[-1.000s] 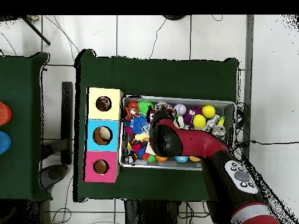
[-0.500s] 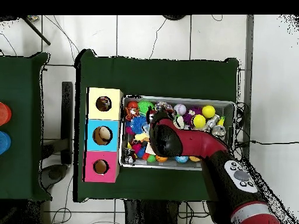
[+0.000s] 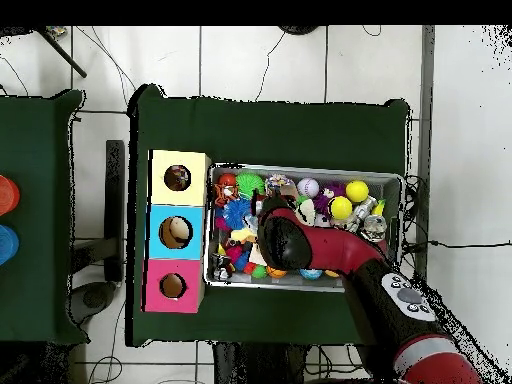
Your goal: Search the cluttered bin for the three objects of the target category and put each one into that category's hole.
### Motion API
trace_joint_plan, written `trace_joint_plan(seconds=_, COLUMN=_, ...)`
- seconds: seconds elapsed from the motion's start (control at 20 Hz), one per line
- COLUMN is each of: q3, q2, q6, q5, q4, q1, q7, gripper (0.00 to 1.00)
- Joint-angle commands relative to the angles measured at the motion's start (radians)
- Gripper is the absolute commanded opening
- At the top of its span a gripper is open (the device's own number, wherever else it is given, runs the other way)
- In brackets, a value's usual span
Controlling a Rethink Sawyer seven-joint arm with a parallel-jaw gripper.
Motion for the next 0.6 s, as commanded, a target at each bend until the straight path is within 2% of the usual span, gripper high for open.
trace_joint_plan(seconds=0.05, q3=0.000, q2=0.078, q6=-0.087, q5=0.055, q4=-0.044, q1=-0.015, q7=0.223, gripper=1.00)
trace_joint_plan(seconds=0.6, q3=0.012, q2=0.068, q6=-0.118, q5=0.081, q4=-0.019, q1=-0.040, q7=0.236, gripper=1.00)
